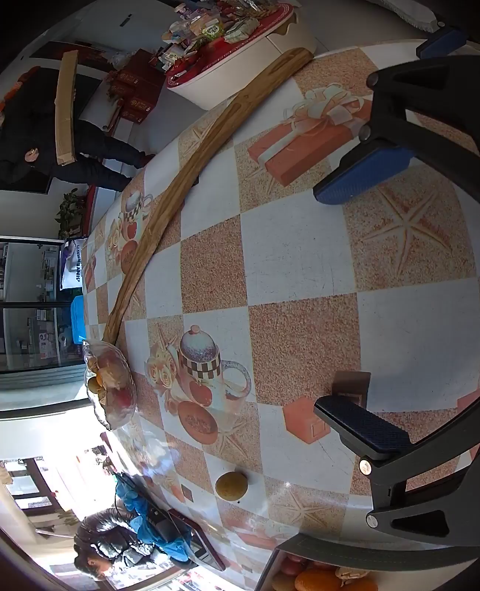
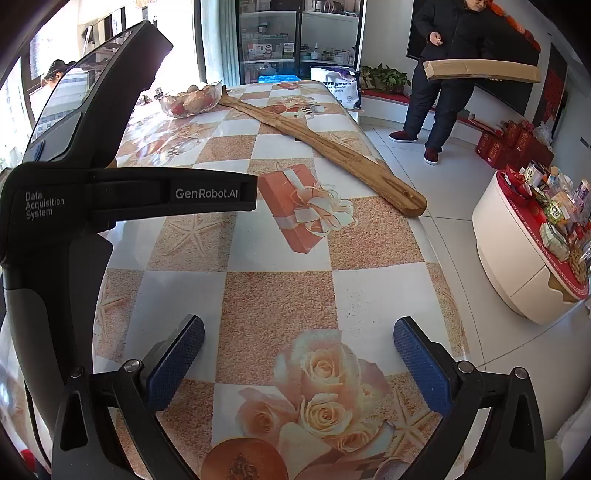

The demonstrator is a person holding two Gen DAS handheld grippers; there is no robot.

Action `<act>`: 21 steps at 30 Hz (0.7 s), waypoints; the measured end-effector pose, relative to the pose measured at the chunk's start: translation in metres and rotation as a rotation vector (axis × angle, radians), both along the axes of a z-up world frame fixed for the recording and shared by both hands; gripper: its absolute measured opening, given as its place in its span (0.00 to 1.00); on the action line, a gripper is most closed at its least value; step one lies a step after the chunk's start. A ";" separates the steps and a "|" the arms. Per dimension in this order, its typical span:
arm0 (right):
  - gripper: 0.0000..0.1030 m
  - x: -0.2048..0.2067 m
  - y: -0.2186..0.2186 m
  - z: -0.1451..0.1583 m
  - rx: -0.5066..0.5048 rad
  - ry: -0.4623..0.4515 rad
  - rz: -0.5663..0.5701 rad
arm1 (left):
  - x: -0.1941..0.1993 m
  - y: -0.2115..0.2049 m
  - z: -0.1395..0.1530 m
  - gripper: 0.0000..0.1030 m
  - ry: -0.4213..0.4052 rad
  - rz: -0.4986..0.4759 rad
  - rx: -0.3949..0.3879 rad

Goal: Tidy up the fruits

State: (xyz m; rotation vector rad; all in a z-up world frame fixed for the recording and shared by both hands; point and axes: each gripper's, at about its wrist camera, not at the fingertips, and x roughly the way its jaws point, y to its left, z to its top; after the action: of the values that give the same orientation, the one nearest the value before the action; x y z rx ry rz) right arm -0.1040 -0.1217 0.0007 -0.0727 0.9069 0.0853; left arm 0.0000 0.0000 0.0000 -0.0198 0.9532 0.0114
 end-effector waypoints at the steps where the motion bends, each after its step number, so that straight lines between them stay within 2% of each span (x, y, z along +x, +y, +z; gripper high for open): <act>1: 1.00 0.000 0.000 0.000 -0.001 0.000 -0.001 | 0.000 0.000 0.000 1.00 0.000 0.000 0.000; 7: 1.00 0.004 0.006 0.003 -0.007 0.035 -0.035 | 0.000 0.000 0.000 1.00 0.000 0.000 0.000; 21: 1.00 0.004 0.016 0.002 0.003 0.025 -0.021 | 0.000 0.000 0.000 1.00 0.000 0.000 0.001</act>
State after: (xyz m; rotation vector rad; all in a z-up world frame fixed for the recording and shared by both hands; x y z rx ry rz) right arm -0.0999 -0.1052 0.0022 -0.0596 0.9325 0.0679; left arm 0.0000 0.0001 0.0001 -0.0189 0.9535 0.0118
